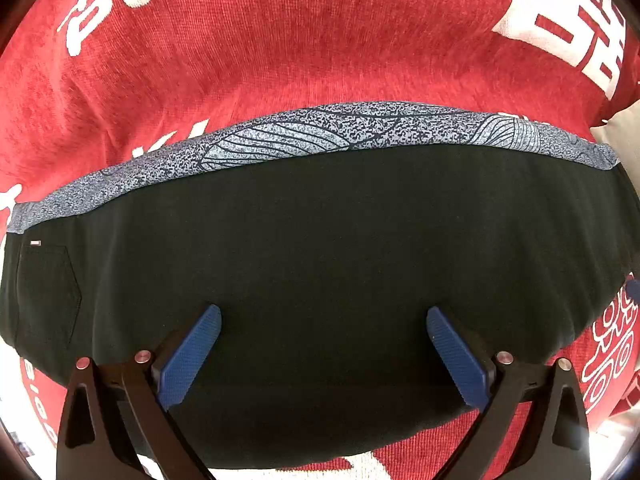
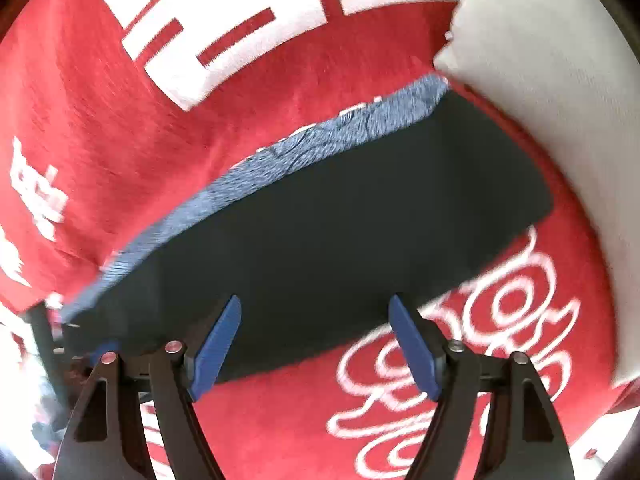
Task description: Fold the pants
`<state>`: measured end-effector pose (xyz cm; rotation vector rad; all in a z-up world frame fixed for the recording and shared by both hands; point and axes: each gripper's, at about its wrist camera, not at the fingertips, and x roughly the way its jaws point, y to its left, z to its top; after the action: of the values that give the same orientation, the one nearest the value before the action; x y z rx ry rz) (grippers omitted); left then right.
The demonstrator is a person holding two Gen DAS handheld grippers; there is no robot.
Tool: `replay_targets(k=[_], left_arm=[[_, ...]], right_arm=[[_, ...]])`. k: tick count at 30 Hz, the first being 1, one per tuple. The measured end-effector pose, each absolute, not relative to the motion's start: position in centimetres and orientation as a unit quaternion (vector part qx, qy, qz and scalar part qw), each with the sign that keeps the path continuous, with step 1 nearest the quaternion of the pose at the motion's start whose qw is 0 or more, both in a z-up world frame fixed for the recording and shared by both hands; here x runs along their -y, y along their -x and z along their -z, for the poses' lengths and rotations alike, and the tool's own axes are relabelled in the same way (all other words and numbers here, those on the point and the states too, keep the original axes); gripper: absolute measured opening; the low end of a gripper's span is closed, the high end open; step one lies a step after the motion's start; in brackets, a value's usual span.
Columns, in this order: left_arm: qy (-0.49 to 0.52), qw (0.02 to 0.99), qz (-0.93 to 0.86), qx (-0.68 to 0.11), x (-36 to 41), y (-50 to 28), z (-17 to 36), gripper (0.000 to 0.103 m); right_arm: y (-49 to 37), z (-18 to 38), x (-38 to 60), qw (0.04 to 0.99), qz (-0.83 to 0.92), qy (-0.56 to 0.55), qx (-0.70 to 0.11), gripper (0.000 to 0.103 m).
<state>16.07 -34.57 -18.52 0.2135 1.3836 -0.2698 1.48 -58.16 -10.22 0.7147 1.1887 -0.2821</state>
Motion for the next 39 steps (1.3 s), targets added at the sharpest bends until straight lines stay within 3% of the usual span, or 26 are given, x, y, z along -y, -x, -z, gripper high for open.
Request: replay_targets(k=[5, 19, 39], left_arm=[[-0.095, 0.756, 0.117, -0.637, 34.6, -16.1, 18.6, 0.103], [-0.076, 0.747, 0.104, -0.652, 34.1, -16.3, 18.8, 0.103], [-0.063, 0.728, 0.074, -0.679, 34.0, -17.6, 19.0, 0.103]], right_arm=[[1.7, 11.6, 58.8, 0.723, 0.102, -0.441, -0.522, 0.080], [7.3, 14.5, 61.0, 0.692, 0.127, -0.555, -0.443, 0.080], [9.2, 13.0, 54.0, 0.724, 0.100, -0.519, -0.443, 0.080]])
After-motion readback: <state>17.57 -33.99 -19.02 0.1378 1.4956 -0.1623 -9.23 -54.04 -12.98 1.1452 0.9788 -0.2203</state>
